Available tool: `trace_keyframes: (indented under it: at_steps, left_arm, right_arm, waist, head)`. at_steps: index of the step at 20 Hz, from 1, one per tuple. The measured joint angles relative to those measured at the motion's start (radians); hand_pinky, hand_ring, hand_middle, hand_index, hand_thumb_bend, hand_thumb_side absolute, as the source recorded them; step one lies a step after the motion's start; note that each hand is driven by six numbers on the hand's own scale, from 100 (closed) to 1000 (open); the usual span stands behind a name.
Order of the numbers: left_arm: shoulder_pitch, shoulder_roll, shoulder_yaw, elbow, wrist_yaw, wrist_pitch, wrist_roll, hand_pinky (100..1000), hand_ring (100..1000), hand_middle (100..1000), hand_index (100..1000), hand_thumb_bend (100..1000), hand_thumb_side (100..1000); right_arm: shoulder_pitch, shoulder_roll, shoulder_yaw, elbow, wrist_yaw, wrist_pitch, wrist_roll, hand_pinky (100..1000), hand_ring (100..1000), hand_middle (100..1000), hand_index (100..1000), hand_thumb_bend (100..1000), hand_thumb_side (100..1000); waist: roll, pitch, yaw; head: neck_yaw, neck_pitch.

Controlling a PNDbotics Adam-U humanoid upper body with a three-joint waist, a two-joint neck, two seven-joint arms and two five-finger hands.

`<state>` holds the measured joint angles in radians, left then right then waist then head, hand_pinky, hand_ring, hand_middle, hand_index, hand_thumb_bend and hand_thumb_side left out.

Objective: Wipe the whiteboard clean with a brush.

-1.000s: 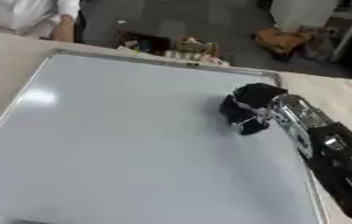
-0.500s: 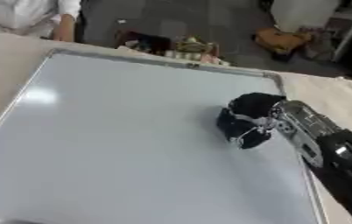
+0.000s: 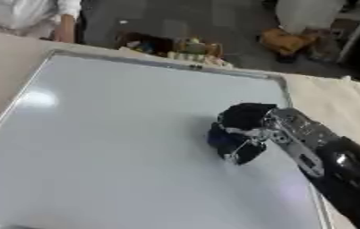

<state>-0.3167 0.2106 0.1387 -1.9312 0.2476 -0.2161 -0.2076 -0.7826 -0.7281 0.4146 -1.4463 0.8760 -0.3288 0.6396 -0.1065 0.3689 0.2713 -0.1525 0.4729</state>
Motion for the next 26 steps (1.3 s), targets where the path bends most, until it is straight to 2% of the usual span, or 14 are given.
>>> trace_keyframes:
  at_steps: [8,13,20,26]
  left_arm:
    - [0.000,0.000,-0.005,0.000,0.002,0.002,0.000,684,612,612,757,250,981]
    - [0.000,0.000,-0.005,0.000,0.002,0.003,-0.001,684,612,612,756,249,982]
    - [0.000,0.000,-0.005,0.000,0.002,0.003,-0.001,682,612,612,756,245,981]
    - [0.000,0.000,-0.005,0.000,0.002,0.003,-0.002,682,612,612,756,246,987]
  right_arm:
    - [0.004,0.000,0.042,-0.091,-0.110,0.018,0.093,642,622,172,194,100,365]
    - [0.008,0.000,0.049,-0.127,-0.127,0.033,0.116,648,627,177,197,100,381]
    - [0.009,0.000,0.047,-0.114,-0.075,0.038,0.080,659,639,184,203,100,395]
    - [0.000,0.008,0.023,-0.039,0.008,0.035,0.015,668,650,191,212,100,432]
  waist:
    - [0.000,0.000,0.001]
    - [0.000,0.000,0.003]
    - [0.000,0.000,0.004]
    - [0.001,0.002,0.005]
  head:
    - [-0.001,0.000]
    - [-0.001,0.000]
    - [-0.001,0.000]
    - [-0.002,0.000]
